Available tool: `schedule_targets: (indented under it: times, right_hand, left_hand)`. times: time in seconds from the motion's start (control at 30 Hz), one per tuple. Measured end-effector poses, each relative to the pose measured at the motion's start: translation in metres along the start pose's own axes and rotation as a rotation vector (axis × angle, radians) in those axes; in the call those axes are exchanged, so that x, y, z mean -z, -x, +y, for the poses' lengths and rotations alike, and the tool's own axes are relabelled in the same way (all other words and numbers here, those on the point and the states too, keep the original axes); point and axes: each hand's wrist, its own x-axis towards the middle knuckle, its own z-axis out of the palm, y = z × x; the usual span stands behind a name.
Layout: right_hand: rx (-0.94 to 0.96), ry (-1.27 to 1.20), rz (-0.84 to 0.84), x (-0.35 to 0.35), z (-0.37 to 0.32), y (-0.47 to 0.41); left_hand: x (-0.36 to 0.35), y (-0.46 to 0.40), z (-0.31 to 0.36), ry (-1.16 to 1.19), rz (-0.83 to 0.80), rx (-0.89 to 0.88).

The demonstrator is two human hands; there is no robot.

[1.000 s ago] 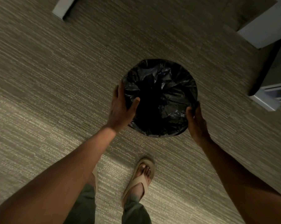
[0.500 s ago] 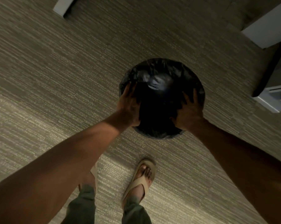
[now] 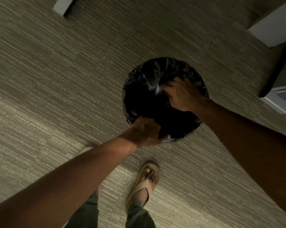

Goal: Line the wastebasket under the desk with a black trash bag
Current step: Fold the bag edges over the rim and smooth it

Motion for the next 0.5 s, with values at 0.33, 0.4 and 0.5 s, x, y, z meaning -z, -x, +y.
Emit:
schedule_targets:
  times: [0.33,0.4,0.5]
  right_hand:
    - [-0.102,-0.261,0.382,0.004,-0.012,0.017]
    - [-0.058,-0.226,0.351,-0.016,-0.019,0.046]
    - [0.004,-0.052,0.022,-0.053,-0.028,0.080]
  left_hand:
    - [0.005,-0.003,-0.007,-0.061,0.178,-0.047]
    - [0.015,-0.004,-0.012,-0.116,0.267,0.000]
    - [0.026,-0.007,-0.024,-0.254,0.222,0.070]
